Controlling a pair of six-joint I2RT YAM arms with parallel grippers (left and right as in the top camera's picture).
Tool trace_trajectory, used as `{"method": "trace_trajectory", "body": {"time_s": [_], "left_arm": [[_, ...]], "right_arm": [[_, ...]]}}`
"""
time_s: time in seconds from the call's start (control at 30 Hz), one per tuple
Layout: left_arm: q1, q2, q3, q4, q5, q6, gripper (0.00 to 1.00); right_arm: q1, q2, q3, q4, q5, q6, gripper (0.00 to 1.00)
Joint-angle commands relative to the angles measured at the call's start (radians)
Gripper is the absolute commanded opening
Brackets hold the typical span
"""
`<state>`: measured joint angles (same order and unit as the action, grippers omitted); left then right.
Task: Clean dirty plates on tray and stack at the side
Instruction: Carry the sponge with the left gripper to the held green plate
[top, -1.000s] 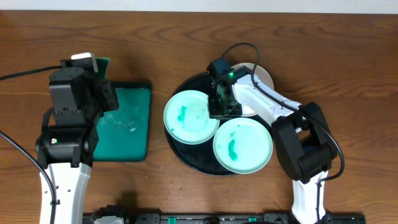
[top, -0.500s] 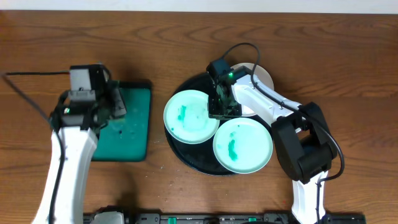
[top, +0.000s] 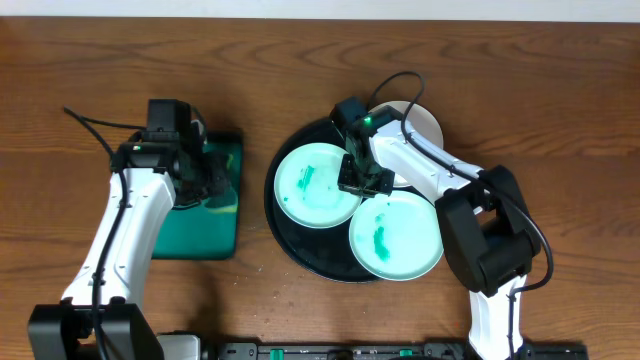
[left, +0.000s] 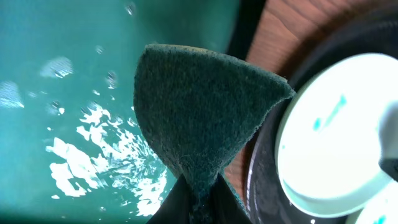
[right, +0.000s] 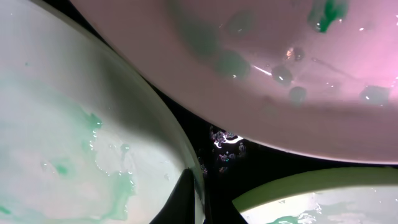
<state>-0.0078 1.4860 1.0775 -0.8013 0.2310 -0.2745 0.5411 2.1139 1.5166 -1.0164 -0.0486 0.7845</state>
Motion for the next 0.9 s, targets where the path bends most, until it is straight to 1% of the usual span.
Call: {"method": "trace_trajectory", "body": {"time_s": [0.0, 0.07, 0.17, 0.27, 0.43, 0.67, 0.77, 0.83, 0.87], "left_arm": [[-0.028, -0.004, 0.008, -0.007, 0.023, -0.017, 0.07], [-0.04, -0.003, 0.008, -0.005, 0.023, -0.02, 0.07], [-0.06, -0.003, 0.008, 0.006, 0.025, -0.047, 0.07], [-0.095, -0.002, 0.008, 0.035, 0.065, -0.051, 0.07], [-0.204, 0.031, 0.008, 0.121, 0.091, -0.12, 0.07], [-0.35, 0.205, 0.009, 0.268, 0.098, -0.238, 0.07], [-0.375, 0.291, 0.009, 0.327, 0.098, -0.289, 0.07], [-0.375, 0.36, 0.009, 0.368, 0.098, -0.342, 0.07], [-0.372, 0.404, 0.009, 0.389, 0.098, -0.394, 0.07]], "right_arm": [[-0.016, 0.032, -0.028, -0.037, 0.211, 0.065, 0.01], [-0.016, 0.032, -0.028, -0.035, 0.212, 0.065, 0.01], [-0.01, 0.032, -0.028, -0.014, 0.201, 0.025, 0.01], [0.0, 0.032, -0.028, -0.007, 0.201, 0.019, 0.01], [0.011, 0.032, -0.028, 0.005, 0.197, 0.018, 0.01], [0.011, 0.032, -0.028, 0.008, 0.178, 0.006, 0.01], [0.011, 0.032, -0.028, 0.009, 0.178, 0.006, 0.01], [0.011, 0.032, -0.028, 0.01, 0.174, 0.003, 0.01], [0.011, 0.032, -0.028, 0.008, 0.171, 0.003, 0.01]]}}
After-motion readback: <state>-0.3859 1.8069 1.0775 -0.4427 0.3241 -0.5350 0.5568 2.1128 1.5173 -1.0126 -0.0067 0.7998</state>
